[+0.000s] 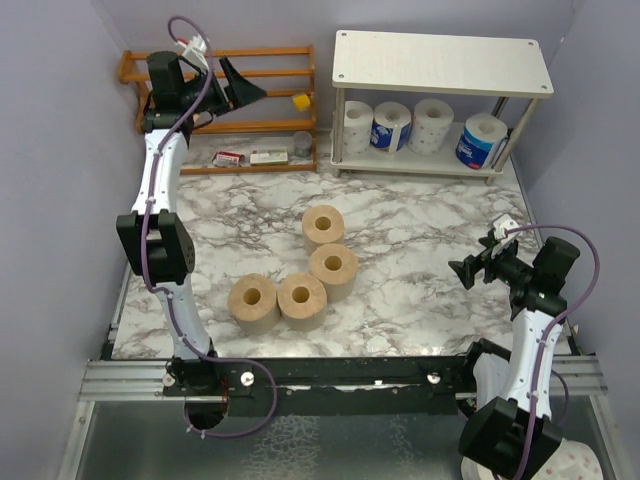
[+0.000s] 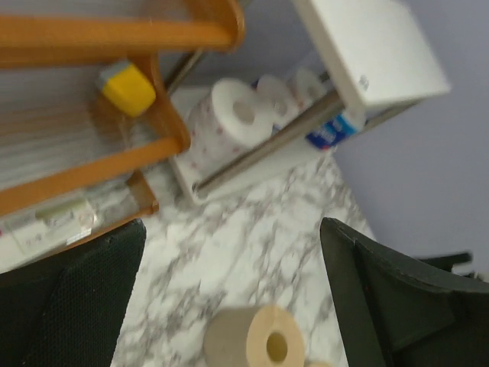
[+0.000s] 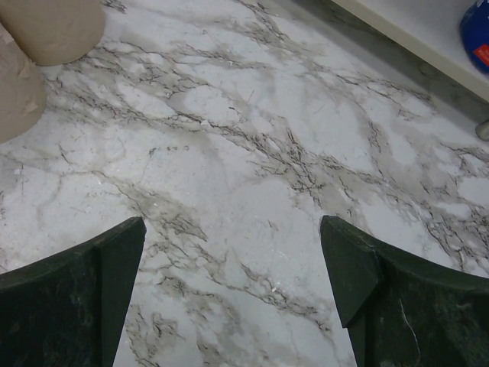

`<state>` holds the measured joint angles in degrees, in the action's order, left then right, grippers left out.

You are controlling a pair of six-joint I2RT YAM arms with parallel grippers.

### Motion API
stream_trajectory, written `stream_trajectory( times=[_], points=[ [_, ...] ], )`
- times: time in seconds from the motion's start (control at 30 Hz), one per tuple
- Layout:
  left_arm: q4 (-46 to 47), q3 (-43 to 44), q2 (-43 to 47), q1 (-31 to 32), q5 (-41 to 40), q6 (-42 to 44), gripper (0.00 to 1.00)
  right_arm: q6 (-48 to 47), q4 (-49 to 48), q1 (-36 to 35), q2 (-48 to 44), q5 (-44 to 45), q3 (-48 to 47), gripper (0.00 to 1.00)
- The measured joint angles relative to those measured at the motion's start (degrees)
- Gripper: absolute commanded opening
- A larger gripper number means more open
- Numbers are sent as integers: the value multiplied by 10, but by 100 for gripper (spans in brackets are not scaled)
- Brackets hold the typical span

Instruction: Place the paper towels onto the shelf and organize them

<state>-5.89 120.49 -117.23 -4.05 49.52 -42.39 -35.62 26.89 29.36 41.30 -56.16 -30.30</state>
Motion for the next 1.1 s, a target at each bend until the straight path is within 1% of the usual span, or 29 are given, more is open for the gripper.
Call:
stream_trajectory(
  times=[0.03,0.1,0.2,0.3,0.4,0.47,0.53,0.67,0.73,0.83,0.97,1.1],
  points=[
    [-65,-1,6,1,2,76,99,0,0,0,0,0,0,99],
    [-160,-14,25,14,-3,186,99,0,0,0,-1,0,1,100],
    [-273,-92,105,51,-39,359,99,2,-2,0,-2,2,3,100],
    [-334,-176,199,87,-67,469,99,4,-4,0,1,6,4,100],
    [-358,-254,284,96,-75,522,99,7,-8,0,4,13,5,100],
    [-361,-305,314,91,-73,536,99,9,-10,1,4,15,6,100],
    [-370,-359,323,87,-62,547,99,9,-12,3,4,16,7,100],
    [-394,-459,283,85,-16,548,99,9,-13,7,5,18,7,100],
    [-406,-485,255,85,10,545,99,9,-13,11,7,19,7,100],
    [-408,-495,231,85,40,528,99,9,-13,20,10,19,7,100],
    [-349,-497,240,85,68,463,99,9,-13,30,10,19,7,100],
    [-231,-540,269,87,76,345,99,9,-13,36,11,19,7,100]
  ],
)
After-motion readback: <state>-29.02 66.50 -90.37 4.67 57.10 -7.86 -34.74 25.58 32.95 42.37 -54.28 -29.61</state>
